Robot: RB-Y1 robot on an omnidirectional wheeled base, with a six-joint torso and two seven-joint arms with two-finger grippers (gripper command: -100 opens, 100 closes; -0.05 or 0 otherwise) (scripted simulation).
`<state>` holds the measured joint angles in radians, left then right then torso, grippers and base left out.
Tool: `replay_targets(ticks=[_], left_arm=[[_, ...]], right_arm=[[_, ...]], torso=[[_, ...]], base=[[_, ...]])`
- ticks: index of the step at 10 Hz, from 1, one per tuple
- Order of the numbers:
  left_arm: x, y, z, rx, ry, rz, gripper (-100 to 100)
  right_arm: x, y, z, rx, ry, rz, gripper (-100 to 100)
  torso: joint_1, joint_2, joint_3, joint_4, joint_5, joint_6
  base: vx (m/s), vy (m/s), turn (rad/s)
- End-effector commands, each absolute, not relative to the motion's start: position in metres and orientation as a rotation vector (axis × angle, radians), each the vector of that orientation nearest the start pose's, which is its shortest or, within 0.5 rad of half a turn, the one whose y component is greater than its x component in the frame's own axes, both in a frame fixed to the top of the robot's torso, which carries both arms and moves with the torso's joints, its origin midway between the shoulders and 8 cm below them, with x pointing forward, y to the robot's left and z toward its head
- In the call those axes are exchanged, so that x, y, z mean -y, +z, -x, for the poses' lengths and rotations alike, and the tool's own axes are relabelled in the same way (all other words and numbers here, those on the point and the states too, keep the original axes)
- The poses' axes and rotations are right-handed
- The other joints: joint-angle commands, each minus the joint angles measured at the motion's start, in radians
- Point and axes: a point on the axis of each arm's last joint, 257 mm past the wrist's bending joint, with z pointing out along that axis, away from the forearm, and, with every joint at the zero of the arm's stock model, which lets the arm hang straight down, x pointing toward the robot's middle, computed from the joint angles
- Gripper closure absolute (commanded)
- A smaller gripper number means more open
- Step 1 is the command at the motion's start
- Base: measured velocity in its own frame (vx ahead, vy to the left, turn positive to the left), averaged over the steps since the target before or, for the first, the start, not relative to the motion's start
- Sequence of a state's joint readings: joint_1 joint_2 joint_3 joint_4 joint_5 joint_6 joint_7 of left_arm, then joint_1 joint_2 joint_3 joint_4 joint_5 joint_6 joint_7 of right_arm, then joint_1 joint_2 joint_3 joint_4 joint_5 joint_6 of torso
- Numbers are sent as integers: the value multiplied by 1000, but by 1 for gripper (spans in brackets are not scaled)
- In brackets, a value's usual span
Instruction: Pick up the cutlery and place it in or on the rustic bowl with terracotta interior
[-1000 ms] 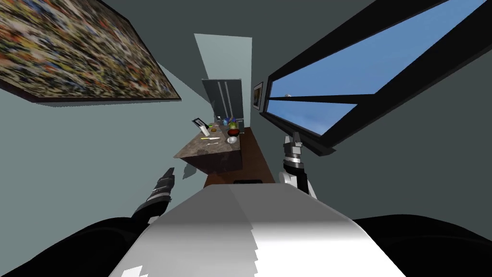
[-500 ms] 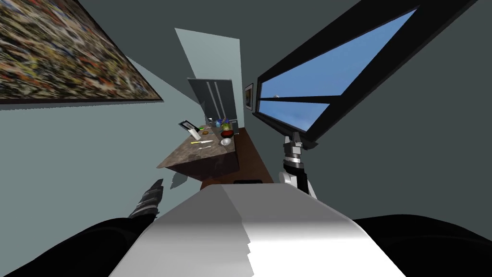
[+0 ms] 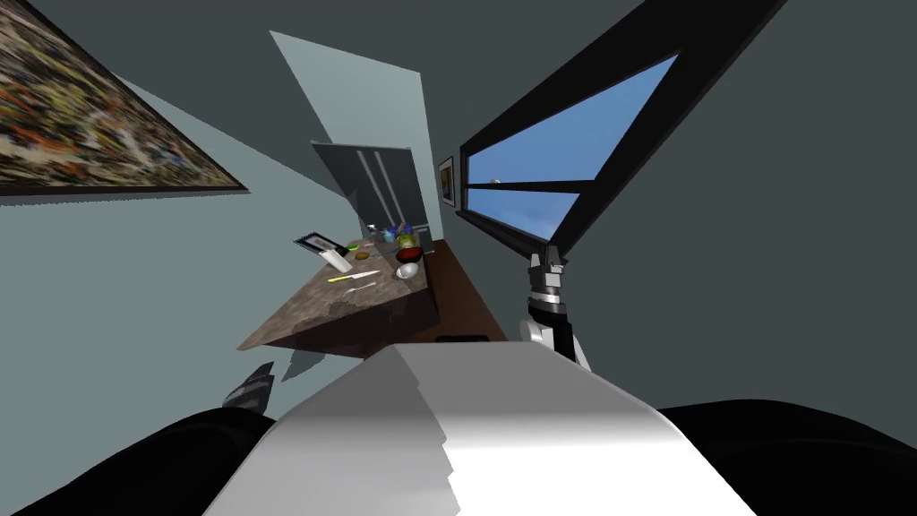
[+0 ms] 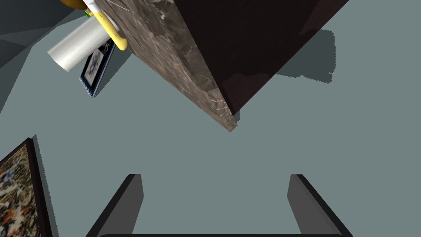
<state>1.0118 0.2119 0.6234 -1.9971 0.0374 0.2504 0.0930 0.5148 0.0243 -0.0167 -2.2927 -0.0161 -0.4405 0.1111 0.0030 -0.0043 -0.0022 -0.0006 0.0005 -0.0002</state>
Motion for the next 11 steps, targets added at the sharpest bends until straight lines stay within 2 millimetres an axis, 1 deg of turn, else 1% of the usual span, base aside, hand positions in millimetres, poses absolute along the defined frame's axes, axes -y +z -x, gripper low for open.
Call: replay_targets(ticks=[1,2,3,4,5,6,7,8,9,10,11], left_arm=[[-658,-271,-46,-1182,119,1617,-100],[-669,-277,-17,-1171,191,1679,-100],[-679,-280,9,-1158,247,1721,-100],[-680,-283,13,-1157,261,1738,-100],[-688,-284,37,-1142,312,1775,-100],[-688,-285,40,-1141,321,1786,-100],[-688,-287,42,-1140,330,1795,-100],[-695,-289,68,-1122,388,1842,-100],[-694,-290,70,-1121,395,1851,-100],[-700,-292,94,-1101,450,1895,-100],[-699,-293,97,-1100,458,1904,-100]], right_arm=[[293,14,-348,-651,1174,-688,0],[293,14,-348,-651,1173,-688,0],[293,14,-348,-651,1174,-688,0],[293,14,-348,-652,1173,-688,0],[293,14,-348,-652,1173,-688,0],[293,14,-348,-652,1173,-688,0],[293,14,-348,-652,1173,-688,0],[293,14,-348,-652,1173,-688,0],[293,14,-348,-652,1173,-688,0],[293,14,-348,-652,1173,-688,0],[293,14,-348,-652,1173,-688,0]], torso=[[0,0,0,0,0,0],[1,0,0,0,0,-1],[1,-1,-1,0,0,0],[2,-3,-2,-1,0,0],[1,-2,-1,-1,0,-1],[1,-3,-2,-1,0,0],[1,-3,-2,-1,0,-1],[0,0,0,0,0,-1],[0,-1,0,0,0,0],[1,-1,-1,0,0,-1],[2,-3,-2,-1,0,0]], base=[[49,8,-208],[75,2,-351],[116,20,-401],[87,22,-278],[106,16,-336],[82,18,-259],[30,14,-26],[61,19,-310],[75,31,-207],[101,34,-314],[86,41,-186]])
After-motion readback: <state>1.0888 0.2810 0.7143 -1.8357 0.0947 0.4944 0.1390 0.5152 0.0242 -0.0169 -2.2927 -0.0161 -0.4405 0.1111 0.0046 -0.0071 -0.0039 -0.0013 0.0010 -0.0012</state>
